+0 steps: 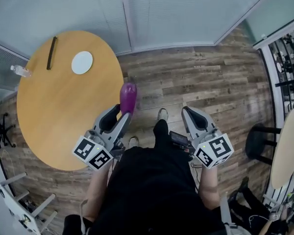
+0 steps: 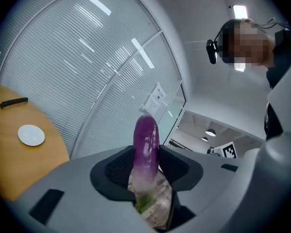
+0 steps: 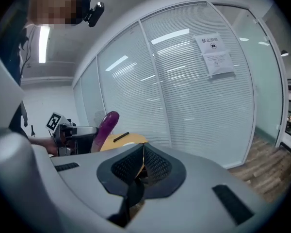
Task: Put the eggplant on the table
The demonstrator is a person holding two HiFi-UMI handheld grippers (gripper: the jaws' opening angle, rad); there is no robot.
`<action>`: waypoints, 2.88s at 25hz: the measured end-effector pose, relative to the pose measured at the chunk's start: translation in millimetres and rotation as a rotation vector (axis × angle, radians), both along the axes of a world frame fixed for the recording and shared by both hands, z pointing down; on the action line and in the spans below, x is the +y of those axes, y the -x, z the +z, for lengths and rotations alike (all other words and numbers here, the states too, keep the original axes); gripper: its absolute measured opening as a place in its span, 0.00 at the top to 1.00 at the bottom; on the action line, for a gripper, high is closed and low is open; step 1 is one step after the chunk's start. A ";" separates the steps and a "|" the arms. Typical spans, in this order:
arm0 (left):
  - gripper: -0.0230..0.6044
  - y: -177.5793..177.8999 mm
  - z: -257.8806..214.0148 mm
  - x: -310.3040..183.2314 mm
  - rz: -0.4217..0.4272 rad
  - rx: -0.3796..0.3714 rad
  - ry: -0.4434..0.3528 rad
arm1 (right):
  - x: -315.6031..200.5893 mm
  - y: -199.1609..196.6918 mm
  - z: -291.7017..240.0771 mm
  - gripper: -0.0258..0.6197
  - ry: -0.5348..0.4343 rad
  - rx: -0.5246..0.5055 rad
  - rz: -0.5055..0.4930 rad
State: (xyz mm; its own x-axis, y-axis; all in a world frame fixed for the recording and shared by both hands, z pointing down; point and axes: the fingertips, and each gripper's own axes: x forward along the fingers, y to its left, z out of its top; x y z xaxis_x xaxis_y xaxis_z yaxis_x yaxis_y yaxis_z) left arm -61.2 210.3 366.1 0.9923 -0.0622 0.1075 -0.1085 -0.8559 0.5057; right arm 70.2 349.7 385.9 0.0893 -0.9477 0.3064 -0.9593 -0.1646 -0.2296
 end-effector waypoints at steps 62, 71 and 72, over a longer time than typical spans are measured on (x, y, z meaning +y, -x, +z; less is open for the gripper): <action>0.68 23.7 252.7 -419.8 -0.592 -0.891 -0.077 | -361.6 -123.6 -5.3 0.93 0.187 0.072 -0.516; 0.68 25.6 289.0 -441.0 -0.642 -0.949 0.003 | -344.7 -149.9 1.3 0.93 0.211 0.073 -0.430; 0.68 26.9 292.2 -442.8 -0.649 -0.954 0.011 | -343.8 -152.2 1.3 0.93 0.212 0.073 -0.422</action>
